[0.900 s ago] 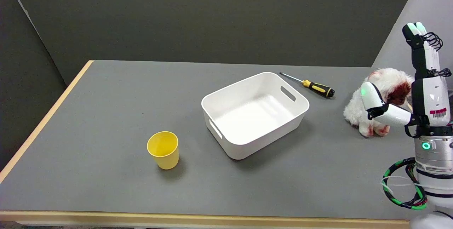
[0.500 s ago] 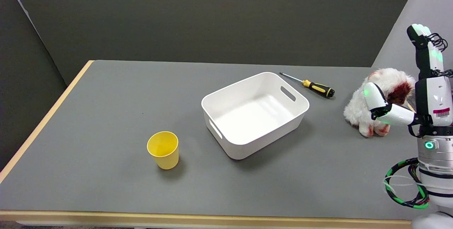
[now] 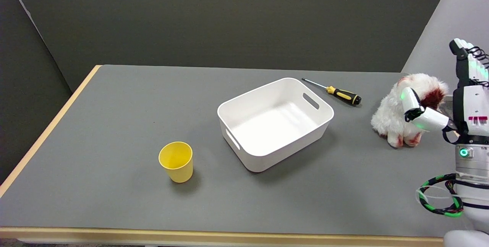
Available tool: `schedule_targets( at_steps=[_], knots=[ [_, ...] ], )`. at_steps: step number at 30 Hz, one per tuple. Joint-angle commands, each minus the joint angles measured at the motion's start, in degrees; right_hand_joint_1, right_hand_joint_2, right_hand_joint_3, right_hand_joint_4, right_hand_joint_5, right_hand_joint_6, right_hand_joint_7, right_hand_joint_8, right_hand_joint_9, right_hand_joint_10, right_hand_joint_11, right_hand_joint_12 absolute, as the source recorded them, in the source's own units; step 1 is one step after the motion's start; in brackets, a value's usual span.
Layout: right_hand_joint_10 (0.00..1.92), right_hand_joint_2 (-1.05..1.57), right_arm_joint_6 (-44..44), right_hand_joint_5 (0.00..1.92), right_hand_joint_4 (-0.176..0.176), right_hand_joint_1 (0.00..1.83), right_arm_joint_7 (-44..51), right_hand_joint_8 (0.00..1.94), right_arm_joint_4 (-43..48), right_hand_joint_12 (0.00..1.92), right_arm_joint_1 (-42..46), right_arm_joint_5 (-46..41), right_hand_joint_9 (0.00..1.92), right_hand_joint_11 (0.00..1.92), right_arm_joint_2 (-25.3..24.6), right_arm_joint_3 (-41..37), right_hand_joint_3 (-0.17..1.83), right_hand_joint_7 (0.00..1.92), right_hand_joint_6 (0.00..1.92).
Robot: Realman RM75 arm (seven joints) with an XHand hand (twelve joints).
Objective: Pick up the plush toy.
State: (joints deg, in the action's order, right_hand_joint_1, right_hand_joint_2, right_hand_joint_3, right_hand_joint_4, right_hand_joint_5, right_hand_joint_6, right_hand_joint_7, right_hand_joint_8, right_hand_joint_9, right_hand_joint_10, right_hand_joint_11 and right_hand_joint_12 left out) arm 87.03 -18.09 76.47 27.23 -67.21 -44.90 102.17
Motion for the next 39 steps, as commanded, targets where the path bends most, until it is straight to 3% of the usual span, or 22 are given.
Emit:
schedule_targets(
  at_steps=[1, 9, 12, 14, 16, 18, 30, 39],
  knots=[
    [0.22, 0.54, -11.4, 0.03, -0.070, 0.55, 15.4, 0.27, -0.9, 0.60, -4.2, -20.7, 0.00, 0.00, 0.4, -3.7, 0.94, 0.04, 0.36],
    [0.17, 0.53, -22.6, 0.04, -0.074, 0.56, 20.2, 0.20, -5.0, 0.64, -8.8, -30.6, 0.00, 0.00, 0.9, -5.4, 0.93, 0.03, 0.31],
    [0.05, 0.60, -26.7, 0.06, -0.073, 0.52, 20.2, 0.00, -6.7, 0.71, -10.7, -32.4, 0.00, 0.00, 0.6, -5.4, 0.96, 0.06, 0.25],
    [0.06, 0.56, -28.0, 0.05, -0.074, 0.52, 20.2, 0.00, -6.8, 0.72, -12.2, -32.3, 0.00, 0.00, 0.2, -5.1, 0.92, 0.04, 0.25],
    [0.00, 0.61, -28.6, 0.01, -0.066, 0.38, 20.6, 0.03, -6.8, 0.80, -13.9, -32.0, 0.00, 0.00, 0.0, -4.5, 0.75, 0.00, 0.27],
    [0.00, 0.62, -29.3, 0.01, -0.072, 0.38, 21.7, 0.02, -6.6, 0.79, -16.1, -31.9, 0.00, 0.00, -0.1, -3.6, 0.71, 0.00, 0.26],
    [0.00, 0.59, -29.2, 0.01, -0.068, 0.37, 23.2, 0.01, -1.2, 0.80, -17.5, -25.6, 0.00, 0.00, 0.0, -2.0, 0.78, 0.00, 0.23],
    [0.00, 0.58, -29.2, 0.02, -0.069, 0.36, 22.7, 0.02, -0.6, 0.81, -16.0, -26.0, 0.00, 0.00, -1.8, 0.8, 0.81, 0.00, 0.20]
  ],
)
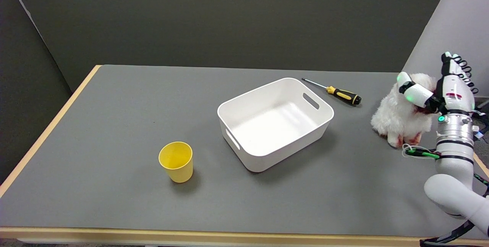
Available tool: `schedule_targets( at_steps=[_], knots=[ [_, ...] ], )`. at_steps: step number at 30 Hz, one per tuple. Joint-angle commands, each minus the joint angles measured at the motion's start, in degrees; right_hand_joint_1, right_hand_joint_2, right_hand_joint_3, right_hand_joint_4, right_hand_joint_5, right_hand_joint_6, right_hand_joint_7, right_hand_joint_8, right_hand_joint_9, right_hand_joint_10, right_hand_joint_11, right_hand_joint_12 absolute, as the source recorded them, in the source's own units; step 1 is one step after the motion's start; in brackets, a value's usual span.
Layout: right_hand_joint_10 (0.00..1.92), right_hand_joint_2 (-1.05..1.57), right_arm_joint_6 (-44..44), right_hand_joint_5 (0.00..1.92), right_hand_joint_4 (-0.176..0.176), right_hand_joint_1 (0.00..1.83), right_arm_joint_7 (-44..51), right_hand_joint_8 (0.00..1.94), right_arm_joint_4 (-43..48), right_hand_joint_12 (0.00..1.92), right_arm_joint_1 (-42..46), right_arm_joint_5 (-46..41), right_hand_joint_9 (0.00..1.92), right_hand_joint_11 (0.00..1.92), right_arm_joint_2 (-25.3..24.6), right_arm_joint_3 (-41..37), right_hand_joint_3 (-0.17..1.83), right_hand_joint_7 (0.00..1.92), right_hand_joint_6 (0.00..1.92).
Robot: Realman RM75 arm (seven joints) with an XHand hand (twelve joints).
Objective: Pick up the plush toy.
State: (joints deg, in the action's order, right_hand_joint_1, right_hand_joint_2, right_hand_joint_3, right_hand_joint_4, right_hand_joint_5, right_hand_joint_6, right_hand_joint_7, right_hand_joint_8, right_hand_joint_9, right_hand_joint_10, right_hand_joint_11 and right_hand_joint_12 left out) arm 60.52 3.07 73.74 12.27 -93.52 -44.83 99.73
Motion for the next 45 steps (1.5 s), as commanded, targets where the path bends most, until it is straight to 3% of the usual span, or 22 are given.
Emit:
schedule_targets(
  at_steps=[1, 11, 15, 16, 17, 20, 22, 24, 26, 28, 29, 31, 35, 45],
  knots=[
    [0.00, 0.58, -2.7, 0.02, -0.070, 0.35, 1.5, 0.02, 2.2, 0.81, -0.6, 0.3, 0.00, 0.00, -2.5, 3.2, 0.81, 0.00, 0.20],
    [0.00, 0.53, 0.2, 0.05, -0.083, 0.40, 1.4, 0.05, 3.7, 0.84, 4.7, 0.3, 0.00, 0.00, -6.9, 3.2, 0.88, 0.00, 0.16],
    [0.12, 0.57, 1.8, 0.04, -0.090, 0.45, 1.4, 0.15, 3.8, 0.96, 5.1, 0.3, 0.00, 0.00, -7.0, 3.4, 0.88, 0.01, 0.25],
    [0.25, 0.59, 1.9, 0.05, -0.093, 0.50, 1.5, 0.20, 3.8, 1.08, 5.0, 0.3, 0.00, 0.04, -7.0, 3.5, 0.89, 0.02, 0.27],
    [0.57, 0.61, 2.0, 0.07, -0.103, 0.59, 1.8, 0.33, 3.8, 1.36, 4.7, 0.3, 0.00, 0.14, -7.0, 3.5, 0.92, 0.06, 0.31],
    [0.93, 0.68, 2.1, 0.14, -0.127, 0.77, 2.0, 0.45, 3.4, 1.75, 3.6, 0.6, 0.17, 0.46, -7.0, 3.8, 0.89, 0.21, 0.37],
    [1.18, 0.74, 2.8, 0.24, -0.164, 0.93, 2.0, 0.76, 3.1, 1.79, 2.9, 1.1, 0.45, 0.62, -7.0, 4.3, 0.90, 0.43, 0.49],
    [1.33, 0.80, 5.4, 0.30, -0.176, 1.06, 2.0, 1.34, 2.1, 1.92, 1.6, 2.1, 0.64, 0.75, -7.0, 6.1, 0.90, 0.48, 0.80],
    [1.58, 1.14, 8.5, 0.33, -0.176, 1.25, 2.0, 1.82, 0.8, 1.92, -0.1, 3.4, 0.66, 0.69, -7.1, 8.3, 0.51, 0.53, 1.11],
    [1.73, 1.27, 10.7, 0.34, -0.176, 1.28, 2.0, 1.89, 0.0, 1.92, -1.4, 4.2, 0.67, 0.79, -7.4, 9.7, 0.23, 0.49, 1.46],
    [1.76, 1.27, 10.8, 0.36, -0.176, 1.29, 2.0, 1.89, 0.0, 1.92, -1.6, 4.4, 0.68, 0.85, -7.3, 9.8, 0.21, 0.50, 1.54],
    [1.74, 1.20, 10.6, 0.41, -0.176, 1.30, 2.0, 1.86, 0.0, 1.92, -1.9, 4.9, 0.70, 0.97, -7.2, 9.8, 0.31, 0.53, 1.54],
    [1.75, 1.14, 10.8, 0.43, -0.176, 1.31, 2.0, 1.84, 0.5, 1.92, -2.3, 7.3, 0.73, 1.03, -7.0, 9.3, 0.43, 0.55, 1.57],
    [1.73, 1.10, 10.3, 0.45, -0.176, 1.32, 1.5, 1.78, 11.7, 1.92, -3.6, 20.6, 0.74, 1.04, -2.9, 5.2, 0.48, 0.60, 1.58]
  ],
)
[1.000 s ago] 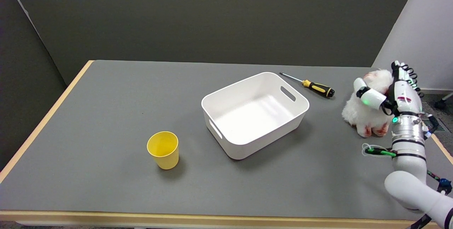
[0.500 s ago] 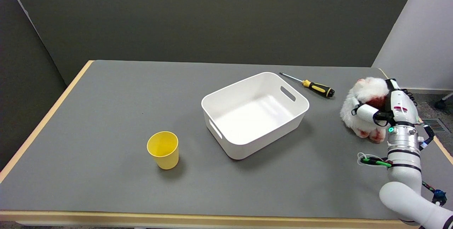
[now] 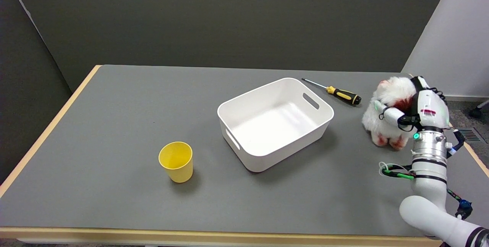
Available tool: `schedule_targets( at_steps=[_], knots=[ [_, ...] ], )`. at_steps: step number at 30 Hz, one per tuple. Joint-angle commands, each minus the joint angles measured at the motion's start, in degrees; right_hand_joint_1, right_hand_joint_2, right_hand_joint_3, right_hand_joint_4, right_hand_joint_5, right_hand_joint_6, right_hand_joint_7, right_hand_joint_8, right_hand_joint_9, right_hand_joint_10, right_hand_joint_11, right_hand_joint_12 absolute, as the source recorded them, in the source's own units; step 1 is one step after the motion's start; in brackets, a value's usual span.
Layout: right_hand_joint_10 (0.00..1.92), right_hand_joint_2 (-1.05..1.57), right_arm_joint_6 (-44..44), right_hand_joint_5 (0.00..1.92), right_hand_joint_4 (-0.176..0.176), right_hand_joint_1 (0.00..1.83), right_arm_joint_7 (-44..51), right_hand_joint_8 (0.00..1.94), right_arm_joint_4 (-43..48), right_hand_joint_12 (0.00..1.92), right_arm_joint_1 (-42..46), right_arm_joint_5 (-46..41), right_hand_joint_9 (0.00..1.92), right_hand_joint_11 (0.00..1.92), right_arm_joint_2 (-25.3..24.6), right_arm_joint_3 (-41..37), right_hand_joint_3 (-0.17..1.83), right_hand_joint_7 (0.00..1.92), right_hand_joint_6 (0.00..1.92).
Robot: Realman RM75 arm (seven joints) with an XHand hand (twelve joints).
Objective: Pick up the plush toy.
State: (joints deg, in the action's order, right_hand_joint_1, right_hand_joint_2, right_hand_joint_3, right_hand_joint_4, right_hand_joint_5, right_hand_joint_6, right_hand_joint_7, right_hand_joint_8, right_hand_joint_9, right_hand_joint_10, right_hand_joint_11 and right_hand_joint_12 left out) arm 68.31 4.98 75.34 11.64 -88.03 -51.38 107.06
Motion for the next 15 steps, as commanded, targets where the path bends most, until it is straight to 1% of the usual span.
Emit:
schedule_targets(
  at_steps=[1, 6, 11, 13, 15],
  knots=[
    [1.73, 1.10, 2.2, 0.45, -0.176, 1.32, -0.3, 1.78, 11.6, 1.92, -3.2, 16.8, 0.74, 1.04, 4.0, -2.2, 0.48, 0.60, 1.58],
    [1.73, 1.09, -1.9, 0.44, -0.176, 1.32, 0.1, 1.77, 20.9, 1.92, -4.5, 26.3, 0.74, 1.05, 4.6, -3.1, 0.50, 0.60, 1.59],
    [1.73, 1.09, -3.5, 0.44, -0.176, 1.32, 0.1, 1.78, 27.2, 1.92, -4.6, 31.0, 0.74, 1.03, 4.6, -5.1, 0.50, 0.60, 1.61],
    [1.73, 1.09, -3.7, 0.44, -0.176, 1.31, -0.5, 1.78, 28.6, 1.92, -4.9, 33.5, 0.74, 1.01, 4.6, -4.7, 0.50, 0.59, 1.61],
    [1.73, 1.10, -4.2, 0.43, -0.176, 1.31, -1.6, 1.79, 28.8, 1.92, -6.5, 36.5, 0.74, 0.99, 4.2, -1.9, 0.50, 0.58, 1.62]
  ],
)
